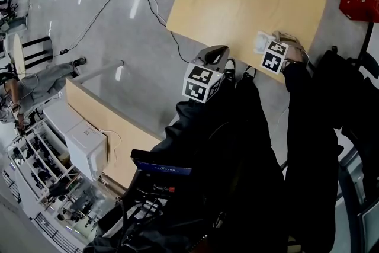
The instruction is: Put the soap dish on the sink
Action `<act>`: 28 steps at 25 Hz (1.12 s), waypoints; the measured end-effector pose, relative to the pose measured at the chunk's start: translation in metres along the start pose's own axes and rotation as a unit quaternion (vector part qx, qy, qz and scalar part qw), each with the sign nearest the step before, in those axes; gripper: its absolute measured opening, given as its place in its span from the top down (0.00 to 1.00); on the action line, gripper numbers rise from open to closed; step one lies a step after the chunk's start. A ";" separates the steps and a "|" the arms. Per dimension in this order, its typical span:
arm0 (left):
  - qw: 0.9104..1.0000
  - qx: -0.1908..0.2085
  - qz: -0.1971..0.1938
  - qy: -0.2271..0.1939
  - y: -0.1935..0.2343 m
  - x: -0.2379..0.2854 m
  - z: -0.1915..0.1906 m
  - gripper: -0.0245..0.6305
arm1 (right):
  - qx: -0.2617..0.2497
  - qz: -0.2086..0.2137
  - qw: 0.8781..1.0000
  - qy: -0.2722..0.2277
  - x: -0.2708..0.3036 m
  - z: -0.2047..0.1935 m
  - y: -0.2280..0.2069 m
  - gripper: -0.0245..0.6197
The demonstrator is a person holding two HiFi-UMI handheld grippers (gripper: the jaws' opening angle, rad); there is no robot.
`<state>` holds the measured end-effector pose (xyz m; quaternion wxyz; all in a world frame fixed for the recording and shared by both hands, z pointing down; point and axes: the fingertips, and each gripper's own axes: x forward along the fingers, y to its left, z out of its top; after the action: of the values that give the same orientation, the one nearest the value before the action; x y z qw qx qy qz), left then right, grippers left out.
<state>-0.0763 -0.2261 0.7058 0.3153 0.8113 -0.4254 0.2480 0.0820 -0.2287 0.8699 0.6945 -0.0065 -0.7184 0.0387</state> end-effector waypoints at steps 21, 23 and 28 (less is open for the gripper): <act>0.982 0.087 -0.024 -0.164 -0.062 -0.055 0.143 0.96 | 0.314 -0.257 0.797 -0.448 -0.314 -0.001 -0.025 0.72; 0.975 0.108 -0.028 -0.193 -0.072 -0.069 0.168 0.96 | 0.339 -0.284 0.758 -0.479 -0.350 -0.008 -0.022 0.80; 0.959 0.125 -0.028 -0.251 -0.084 -0.114 0.210 0.96 | 0.355 -0.333 0.693 -0.532 -0.431 -0.018 -0.004 0.86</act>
<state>-0.0355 -0.2799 0.4623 0.1010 0.8919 -0.4338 0.0786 0.1151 -0.2588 0.4410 0.1147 0.5017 -0.8557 0.0544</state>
